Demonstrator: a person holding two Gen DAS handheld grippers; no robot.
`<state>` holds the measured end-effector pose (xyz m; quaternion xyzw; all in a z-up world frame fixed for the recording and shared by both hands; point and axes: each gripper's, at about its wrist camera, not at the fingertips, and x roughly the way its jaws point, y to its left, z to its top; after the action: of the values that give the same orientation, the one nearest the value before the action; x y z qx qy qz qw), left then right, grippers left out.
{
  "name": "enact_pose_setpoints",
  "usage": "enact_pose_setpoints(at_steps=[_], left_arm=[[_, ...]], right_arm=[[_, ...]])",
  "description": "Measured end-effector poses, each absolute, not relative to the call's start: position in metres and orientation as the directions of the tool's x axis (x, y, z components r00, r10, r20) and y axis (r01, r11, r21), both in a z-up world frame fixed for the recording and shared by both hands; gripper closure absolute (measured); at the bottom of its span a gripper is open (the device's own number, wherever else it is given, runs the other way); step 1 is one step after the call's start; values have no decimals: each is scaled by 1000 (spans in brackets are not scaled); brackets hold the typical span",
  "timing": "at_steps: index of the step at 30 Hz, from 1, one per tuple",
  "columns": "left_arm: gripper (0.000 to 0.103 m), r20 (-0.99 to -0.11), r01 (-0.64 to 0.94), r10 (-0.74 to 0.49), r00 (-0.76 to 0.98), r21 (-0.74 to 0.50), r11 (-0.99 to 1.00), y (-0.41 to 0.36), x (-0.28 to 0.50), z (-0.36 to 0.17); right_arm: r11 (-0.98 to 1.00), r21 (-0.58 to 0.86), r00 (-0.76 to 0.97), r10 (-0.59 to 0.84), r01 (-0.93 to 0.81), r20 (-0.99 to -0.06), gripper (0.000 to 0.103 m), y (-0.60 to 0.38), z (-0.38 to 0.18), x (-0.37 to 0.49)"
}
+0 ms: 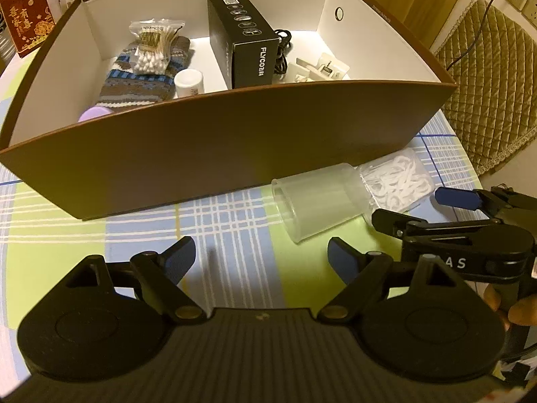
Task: Organize objects
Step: 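Grasp the clear plastic cup with the left tool while the right tool grasps the floss pick box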
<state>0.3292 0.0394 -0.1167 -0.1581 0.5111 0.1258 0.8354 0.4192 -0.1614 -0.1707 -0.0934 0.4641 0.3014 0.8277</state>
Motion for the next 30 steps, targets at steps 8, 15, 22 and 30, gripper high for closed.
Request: enact_pose_setpoints(at_steps=[8,15,22,30], left_arm=[[20,-889,-353,39,457,-141,925,29,344,-122],[19,-884,-338,4,467,-174,925,16,361,-133],[17,-879,-352,-5,478,-196,915,5,379,-143],[22,-886,-409,75,458,-135,902,2,391,-153]], right_arm=[[816,127,408,409,-564,-817,22,-175,-172,420],[864,124,438,366,-489,-821,22,-199,-168,436],[882,128,448,350,-454,-823,22,-214,-166,445],[884,107,467,340,-456,-816,12,-208,-166,451]])
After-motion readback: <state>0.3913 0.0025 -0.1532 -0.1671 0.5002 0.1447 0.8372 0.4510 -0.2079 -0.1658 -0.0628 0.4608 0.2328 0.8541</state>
